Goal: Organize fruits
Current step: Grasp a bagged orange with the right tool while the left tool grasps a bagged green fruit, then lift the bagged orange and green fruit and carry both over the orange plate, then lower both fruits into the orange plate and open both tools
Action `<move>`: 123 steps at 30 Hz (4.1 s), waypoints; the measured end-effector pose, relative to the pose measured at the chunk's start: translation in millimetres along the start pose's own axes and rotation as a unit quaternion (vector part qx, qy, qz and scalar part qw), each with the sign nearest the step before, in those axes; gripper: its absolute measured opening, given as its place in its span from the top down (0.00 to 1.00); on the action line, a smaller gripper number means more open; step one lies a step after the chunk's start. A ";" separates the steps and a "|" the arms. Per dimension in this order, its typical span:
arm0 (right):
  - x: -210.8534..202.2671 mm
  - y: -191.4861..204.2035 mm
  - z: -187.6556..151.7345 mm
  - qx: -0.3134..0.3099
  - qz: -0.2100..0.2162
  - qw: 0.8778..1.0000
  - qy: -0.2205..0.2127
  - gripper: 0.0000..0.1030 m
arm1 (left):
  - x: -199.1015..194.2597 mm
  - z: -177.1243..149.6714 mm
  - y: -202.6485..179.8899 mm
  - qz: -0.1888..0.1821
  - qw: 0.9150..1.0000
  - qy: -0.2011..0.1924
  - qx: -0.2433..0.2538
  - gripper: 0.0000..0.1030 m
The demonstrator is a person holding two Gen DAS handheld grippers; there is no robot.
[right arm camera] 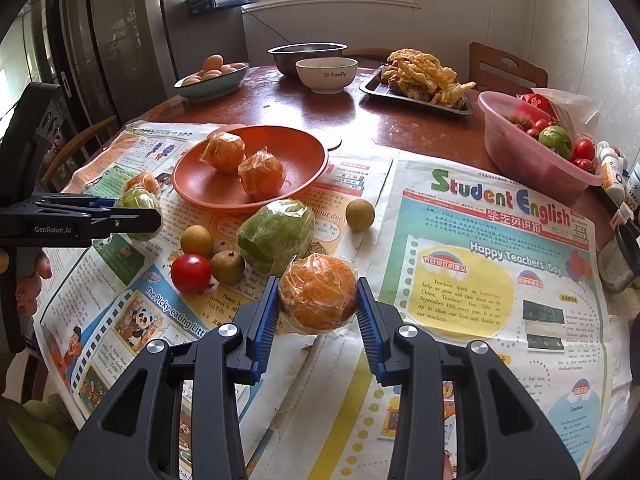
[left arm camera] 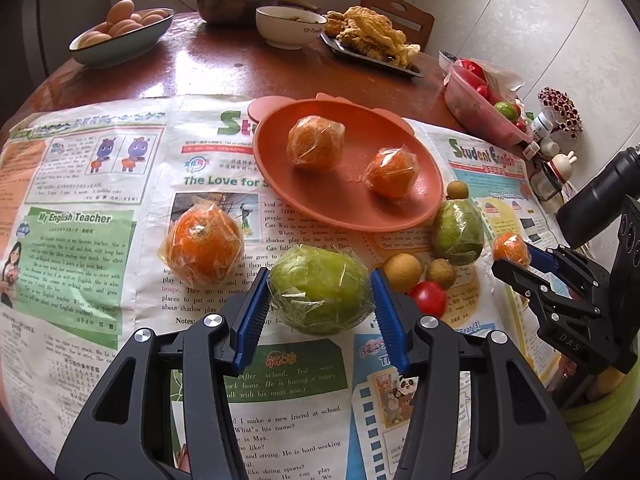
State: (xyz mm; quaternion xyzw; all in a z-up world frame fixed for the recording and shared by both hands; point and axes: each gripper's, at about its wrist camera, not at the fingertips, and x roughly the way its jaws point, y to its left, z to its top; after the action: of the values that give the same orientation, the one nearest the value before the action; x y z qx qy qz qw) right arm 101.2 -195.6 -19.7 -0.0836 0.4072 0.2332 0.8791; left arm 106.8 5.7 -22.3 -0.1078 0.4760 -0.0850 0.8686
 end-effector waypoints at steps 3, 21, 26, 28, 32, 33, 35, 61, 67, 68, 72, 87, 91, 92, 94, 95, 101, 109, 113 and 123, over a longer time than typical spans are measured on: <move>-2.7 -0.2 1.9 0.000 0.000 1.000 -0.004 0.65 | -3.1 1.5 -1.5 -0.002 1.000 -0.003 0.002 0.59; -18.5 1.4 28.8 -0.009 0.009 0.999 -0.036 0.65 | -19.1 27.5 -15.5 -0.004 0.999 -0.027 0.022 0.59; -20.3 1.7 39.4 -0.016 0.007 0.999 -0.043 0.65 | -17.3 35.5 -19.9 -0.005 0.999 -0.030 0.028 0.59; -21.7 1.0 45.3 -0.019 0.006 0.999 -0.046 0.65 | -15.7 37.9 -21.4 -0.007 0.999 -0.030 0.029 0.59; -23.7 0.4 56.7 -0.026 0.003 0.998 -0.053 0.65 | -11.8 42.6 -24.3 -0.009 0.999 -0.029 0.032 0.59; -23.1 -0.6 60.1 -0.026 0.002 0.998 -0.054 0.65 | -10.5 43.5 -24.7 -0.009 0.999 -0.028 0.033 0.59; -23.0 -1.4 65.3 -0.028 0.003 0.998 -0.057 0.65 | -7.7 44.9 -25.6 -0.010 0.999 -0.025 0.035 0.59; 27.9 -0.5 110.9 -0.033 0.024 0.999 -0.036 0.65 | 23.6 55.4 -11.0 -0.014 0.999 -0.003 0.029 0.59; 36.0 1.3 118.2 -0.038 0.032 0.998 -0.031 0.65 | 26.2 56.6 -9.4 -0.014 0.999 -0.003 0.030 0.59; 38.0 1.9 119.0 -0.039 0.034 0.998 -0.030 0.65 | 26.7 57.0 -9.3 -0.015 0.999 -0.003 0.030 0.59; 48.7 3.4 122.4 -0.042 0.041 0.998 -0.018 0.65 | 28.9 57.3 -10.2 -0.013 0.999 -0.002 0.033 0.59; 94.1 13.5 131.9 -0.061 0.077 0.995 0.034 0.65 | 37.2 59.1 -10.5 -0.012 0.999 0.004 0.042 0.59; 104.0 16.8 132.2 -0.065 0.084 0.993 0.046 0.65 | 38.6 60.4 -10.0 -0.009 0.999 0.004 0.045 0.59; 105.3 16.7 132.6 -0.065 0.086 0.993 0.048 0.65 | 38.8 61.0 -9.7 -0.010 0.999 0.004 0.045 0.59; 109.4 17.7 133.7 -0.066 0.087 0.993 0.052 0.65 | 39.1 61.3 -9.6 -0.008 0.999 0.003 0.046 0.59; 111.0 18.1 134.2 -0.067 0.088 0.992 0.054 0.65 | 39.3 61.6 -9.9 -0.008 0.999 0.003 0.047 0.59; 120.3 19.8 135.6 -0.073 0.091 0.991 0.066 0.65 | 40.9 62.6 -10.4 -0.006 0.999 0.003 0.050 0.59; 126.8 21.3 134.1 -0.075 0.090 0.990 0.074 0.64 | 40.9 62.7 -9.6 -0.008 0.999 0.001 0.048 0.59; 127.6 21.3 133.6 -0.076 0.090 0.990 0.075 0.64 | 40.9 62.2 -9.6 -0.007 0.999 0.001 0.050 0.59; 128.1 21.4 134.1 -0.071 0.092 0.990 0.076 0.64 | 40.9 61.5 -10.0 -0.004 0.999 0.002 0.053 0.59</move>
State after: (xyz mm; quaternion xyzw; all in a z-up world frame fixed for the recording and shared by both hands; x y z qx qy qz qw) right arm 253.5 -87.8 -27.7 -0.1260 0.4613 0.3342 0.8122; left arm 180.1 -7.6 -20.5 -0.0637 0.4720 -0.1135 0.8719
